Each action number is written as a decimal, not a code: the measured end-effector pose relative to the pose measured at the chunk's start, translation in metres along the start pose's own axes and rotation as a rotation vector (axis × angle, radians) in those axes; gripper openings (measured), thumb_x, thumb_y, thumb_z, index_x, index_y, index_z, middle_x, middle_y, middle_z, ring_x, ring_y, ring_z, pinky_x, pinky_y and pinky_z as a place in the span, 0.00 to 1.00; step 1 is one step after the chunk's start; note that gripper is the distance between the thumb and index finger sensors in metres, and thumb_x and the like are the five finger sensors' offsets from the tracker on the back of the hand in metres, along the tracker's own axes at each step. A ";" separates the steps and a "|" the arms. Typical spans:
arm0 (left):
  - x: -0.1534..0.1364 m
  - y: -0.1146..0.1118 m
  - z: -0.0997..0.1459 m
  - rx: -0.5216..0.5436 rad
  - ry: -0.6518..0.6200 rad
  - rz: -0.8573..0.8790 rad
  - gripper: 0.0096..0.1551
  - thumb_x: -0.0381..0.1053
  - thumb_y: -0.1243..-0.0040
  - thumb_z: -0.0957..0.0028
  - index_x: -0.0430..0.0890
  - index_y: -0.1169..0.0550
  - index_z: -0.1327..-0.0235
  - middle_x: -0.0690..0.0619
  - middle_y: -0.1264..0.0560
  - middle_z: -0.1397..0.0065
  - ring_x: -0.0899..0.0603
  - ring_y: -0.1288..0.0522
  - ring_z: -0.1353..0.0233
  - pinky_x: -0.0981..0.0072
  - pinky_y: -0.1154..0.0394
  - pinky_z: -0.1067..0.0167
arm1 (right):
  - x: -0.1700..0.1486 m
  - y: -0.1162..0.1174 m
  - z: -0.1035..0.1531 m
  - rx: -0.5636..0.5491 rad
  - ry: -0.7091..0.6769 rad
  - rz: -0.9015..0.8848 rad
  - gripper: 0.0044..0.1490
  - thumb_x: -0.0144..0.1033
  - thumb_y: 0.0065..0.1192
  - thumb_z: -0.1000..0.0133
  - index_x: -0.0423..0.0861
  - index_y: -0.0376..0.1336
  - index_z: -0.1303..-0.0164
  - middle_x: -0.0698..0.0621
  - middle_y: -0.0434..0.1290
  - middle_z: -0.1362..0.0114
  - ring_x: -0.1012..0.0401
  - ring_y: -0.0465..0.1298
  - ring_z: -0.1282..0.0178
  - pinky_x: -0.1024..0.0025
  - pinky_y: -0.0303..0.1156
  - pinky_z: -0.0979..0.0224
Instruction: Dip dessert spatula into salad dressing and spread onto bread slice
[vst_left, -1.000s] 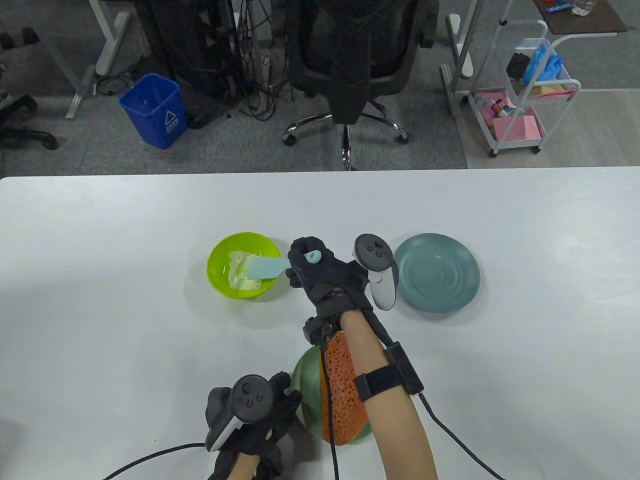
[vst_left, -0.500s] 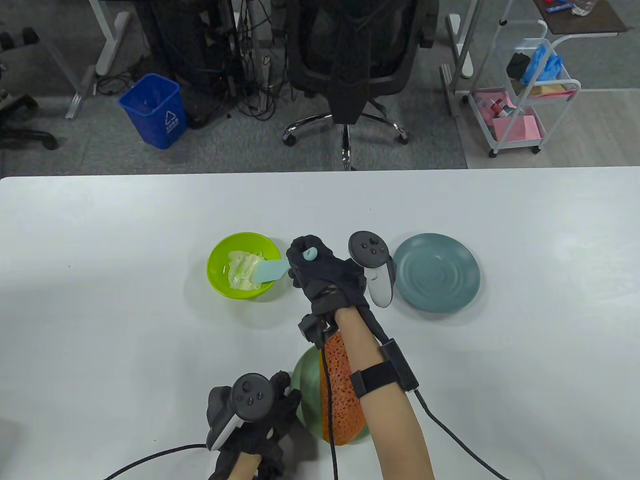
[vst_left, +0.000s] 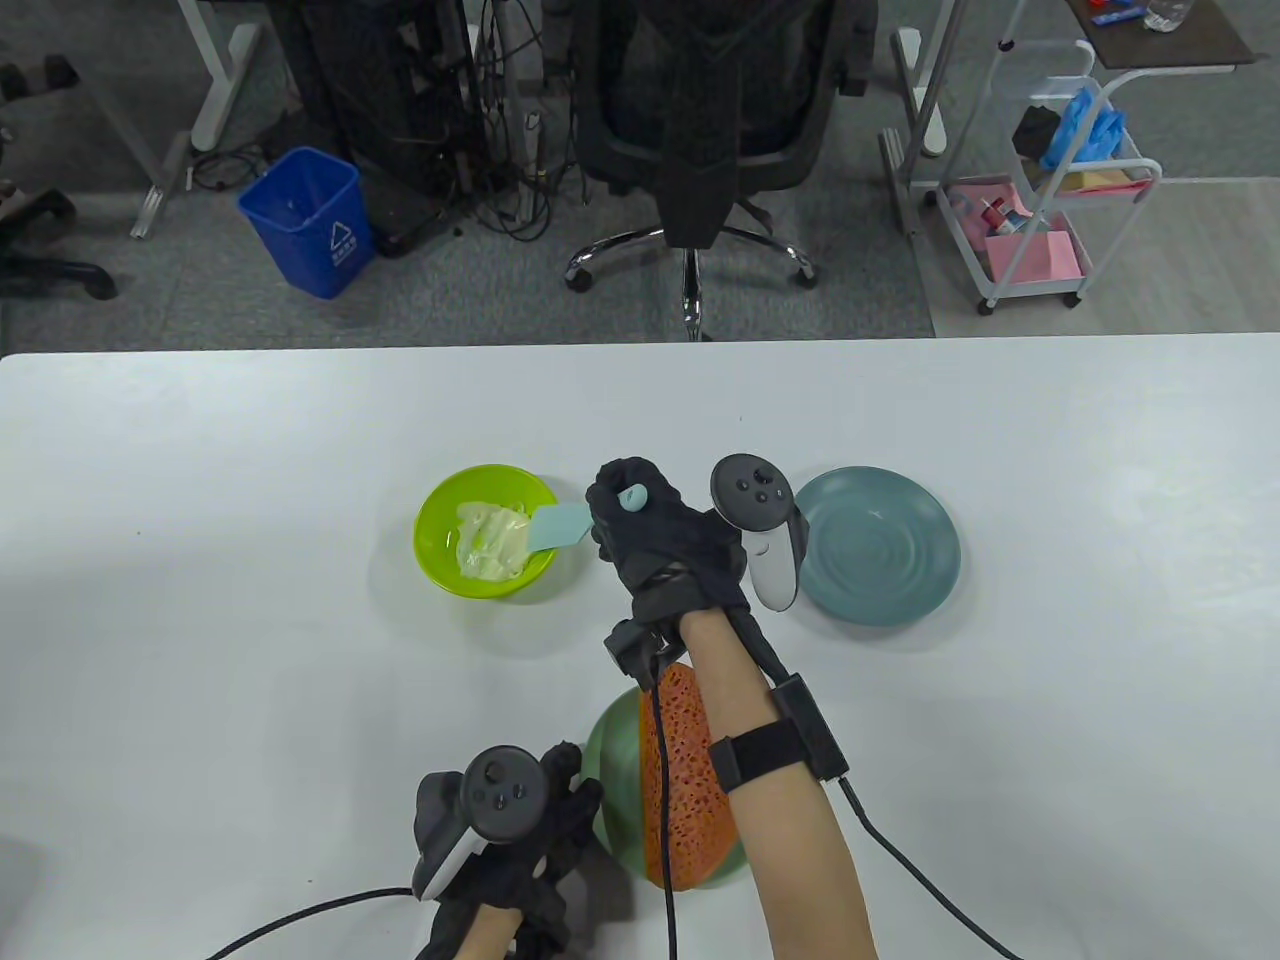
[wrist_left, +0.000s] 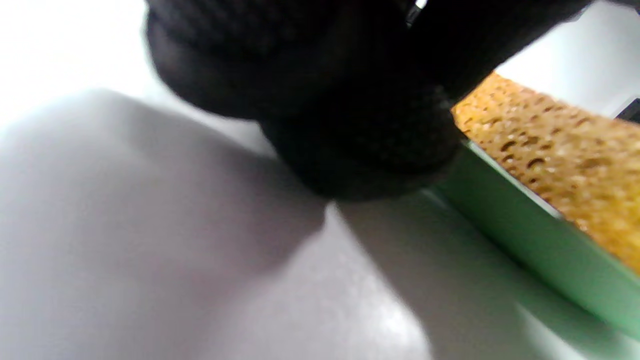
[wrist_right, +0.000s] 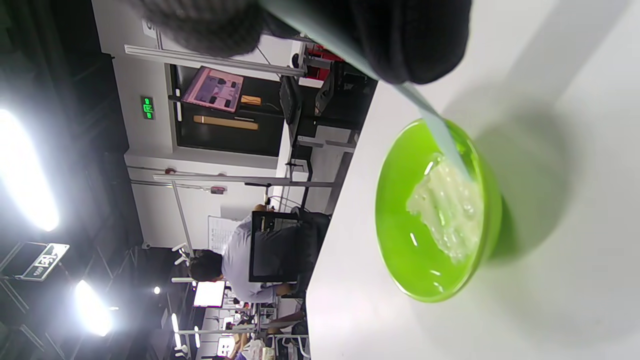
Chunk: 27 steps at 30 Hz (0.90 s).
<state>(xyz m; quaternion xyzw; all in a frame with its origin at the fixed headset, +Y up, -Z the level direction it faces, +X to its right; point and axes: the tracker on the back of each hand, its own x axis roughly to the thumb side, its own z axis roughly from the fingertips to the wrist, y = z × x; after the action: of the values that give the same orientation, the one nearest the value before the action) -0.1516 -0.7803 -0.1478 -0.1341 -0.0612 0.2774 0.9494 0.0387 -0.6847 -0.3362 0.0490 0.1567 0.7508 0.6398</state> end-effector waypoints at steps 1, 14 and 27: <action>0.000 0.000 0.000 0.000 0.000 0.000 0.31 0.55 0.34 0.36 0.34 0.22 0.31 0.56 0.11 0.60 0.56 0.08 0.72 0.75 0.11 0.74 | 0.000 -0.001 0.000 0.000 -0.003 -0.012 0.28 0.44 0.58 0.27 0.50 0.49 0.23 0.42 0.49 0.17 0.36 0.65 0.25 0.50 0.69 0.23; 0.000 0.000 0.001 0.004 -0.002 -0.008 0.31 0.55 0.35 0.36 0.34 0.22 0.31 0.56 0.11 0.59 0.56 0.09 0.71 0.74 0.11 0.74 | -0.004 -0.019 0.017 0.034 -0.152 -0.348 0.29 0.47 0.58 0.28 0.50 0.50 0.24 0.41 0.50 0.18 0.37 0.68 0.26 0.52 0.72 0.25; 0.000 0.000 0.001 0.006 -0.003 -0.010 0.32 0.57 0.36 0.35 0.34 0.22 0.30 0.56 0.11 0.59 0.55 0.09 0.71 0.73 0.11 0.74 | -0.023 -0.084 0.091 0.018 -0.363 -0.564 0.28 0.50 0.59 0.31 0.48 0.55 0.27 0.39 0.60 0.24 0.39 0.77 0.38 0.55 0.79 0.37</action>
<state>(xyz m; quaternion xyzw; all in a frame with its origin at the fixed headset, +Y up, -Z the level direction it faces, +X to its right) -0.1514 -0.7801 -0.1467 -0.1305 -0.0627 0.2729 0.9511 0.1466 -0.6804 -0.2723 0.1422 0.0541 0.5219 0.8394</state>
